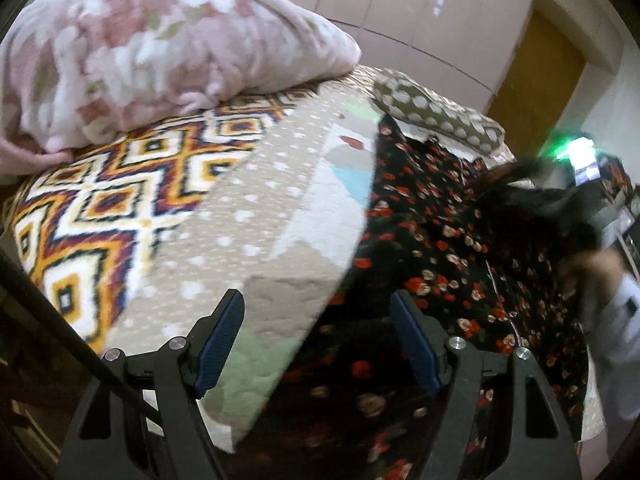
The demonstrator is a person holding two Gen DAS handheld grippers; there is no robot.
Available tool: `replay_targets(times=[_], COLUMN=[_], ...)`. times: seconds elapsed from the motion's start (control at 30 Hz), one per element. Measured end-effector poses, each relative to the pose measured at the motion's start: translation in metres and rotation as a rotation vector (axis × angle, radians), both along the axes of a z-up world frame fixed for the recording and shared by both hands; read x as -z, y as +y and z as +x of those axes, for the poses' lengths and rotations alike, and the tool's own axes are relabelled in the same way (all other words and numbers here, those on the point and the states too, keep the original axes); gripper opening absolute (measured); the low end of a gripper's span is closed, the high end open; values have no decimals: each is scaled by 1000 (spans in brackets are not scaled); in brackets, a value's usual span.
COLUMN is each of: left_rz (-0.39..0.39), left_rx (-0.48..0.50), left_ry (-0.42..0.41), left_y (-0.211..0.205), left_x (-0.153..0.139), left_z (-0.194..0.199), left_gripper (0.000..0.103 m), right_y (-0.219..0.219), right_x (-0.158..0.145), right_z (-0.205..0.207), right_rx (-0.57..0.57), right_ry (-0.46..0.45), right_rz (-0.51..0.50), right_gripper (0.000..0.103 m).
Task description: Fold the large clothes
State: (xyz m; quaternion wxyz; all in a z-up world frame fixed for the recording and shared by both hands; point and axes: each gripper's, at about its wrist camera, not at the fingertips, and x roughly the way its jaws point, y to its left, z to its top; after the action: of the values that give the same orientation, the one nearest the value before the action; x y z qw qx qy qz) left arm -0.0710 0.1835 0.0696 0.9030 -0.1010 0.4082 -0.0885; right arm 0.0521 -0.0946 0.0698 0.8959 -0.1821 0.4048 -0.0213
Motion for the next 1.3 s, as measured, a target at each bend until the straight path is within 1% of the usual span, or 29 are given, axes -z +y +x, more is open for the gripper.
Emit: replay_targets(times=[0.03, 0.07, 0.1, 0.13, 0.2, 0.23, 0.27, 0.3, 0.33, 0.4, 0.43, 0.5, 0.53, 0.57, 0.6, 0.63, 0.67, 0.73, 0.77, 0.8, 0.83, 0.87, 0.93, 0.97, 1.07, 1.1, 1.13, 1.23, 1.3], left_rz=[-5, -9, -12, -14, -16, -16, -16, -15, -12, 3, 9, 18, 25, 30, 33, 35, 37, 46, 50, 59, 67, 75, 91, 102, 129, 136, 144, 159, 150], left_rx=[-7, -14, -19, -20, -19, -18, -15, -10, -3, 24, 34, 61, 72, 82, 91, 96, 99, 106, 108, 109, 109, 108, 98, 91, 84, 88, 92, 91, 88], left_ry=[-3, -6, -12, -16, -20, -21, -21, -21, -21, -26, -28, -34, -36, -38, -38, -36, -32, -17, -11, 0, 11, 22, 33, 32, 35, 42, 53, 76, 84], left_y=[5, 11, 17, 21, 24, 24, 23, 24, 22, 11, 6, -4, -11, -16, -21, -27, -31, -42, -46, -49, -51, -53, -52, -50, -42, -39, -36, -24, -17], left_x=[-1, -1, -2, -3, -2, -2, -3, -3, -3, -7, -8, -12, -14, -15, -16, -16, -15, -12, -10, -7, -4, -2, 1, 2, 4, 5, 9, 21, 27], left_z=[-1, -4, -6, -8, -10, -11, -10, -11, -11, -11, -9, -7, -5, -3, -1, 2, 5, 10, 11, 12, 14, 15, 17, 17, 23, 25, 28, 33, 32], left_gripper=[74, 74, 74, 74, 74, 74, 74, 74, 74, 74, 74, 74, 74, 74, 74, 74, 74, 74, 74, 74, 74, 74, 74, 74, 75, 76, 77, 77, 77], right_y=[24, 58, 77, 93, 115, 121, 122, 121, 118, 103, 91, 61, 35, 22, -2, -19, -49, -90, -119, -138, -156, -173, -196, -204, -217, -220, -222, -228, -228], right_x=[14, 36, 49, 62, 77, 81, 83, 82, 79, 65, 58, 32, 18, 11, 3, -2, -9, -13, -14, -12, -10, -7, -3, -2, 0, 2, 3, 17, 26], right_z=[0, 0, -2, -4, -12, -17, -20, -21, -25, -32, -32, -43, -53, -60, -70, -74, -88, -107, -124, -139, -156, -171, -200, -215, -253, -263, -271, -298, -309], right_rx=[-44, -108, -148, -180, -221, -236, -245, -250, -248, -213, -188, -125, -83, -54, -11, 21, 78, 164, 231, 279, 329, 375, 463, 503, 523, 532, 539, 572, 595], right_ry=[15, 37, 48, 50, 23, 4, -4, -4, 0, 9, 10, 17, 17, 12, 2, -4, -14, -25, -31, -32, -31, -35, -77, -100, -124, -124, -128, -145, -163], right_rz=[-82, -198, -267, -336, -458, -512, -535, -525, -504, -410, -348, -171, -47, 26, 118, 175, 268, 385, 469, 522, 572, 612, 635, 630, 639, 643, 654, 751, 810], right_gripper=[32, 32, 35, 39, 39, 39, 39, 40, 48, 55, 55, 56, 56, 57, 58, 58, 58, 60, 61, 62, 66, 68, 82, 84, 84, 81, 75, 67, 63])
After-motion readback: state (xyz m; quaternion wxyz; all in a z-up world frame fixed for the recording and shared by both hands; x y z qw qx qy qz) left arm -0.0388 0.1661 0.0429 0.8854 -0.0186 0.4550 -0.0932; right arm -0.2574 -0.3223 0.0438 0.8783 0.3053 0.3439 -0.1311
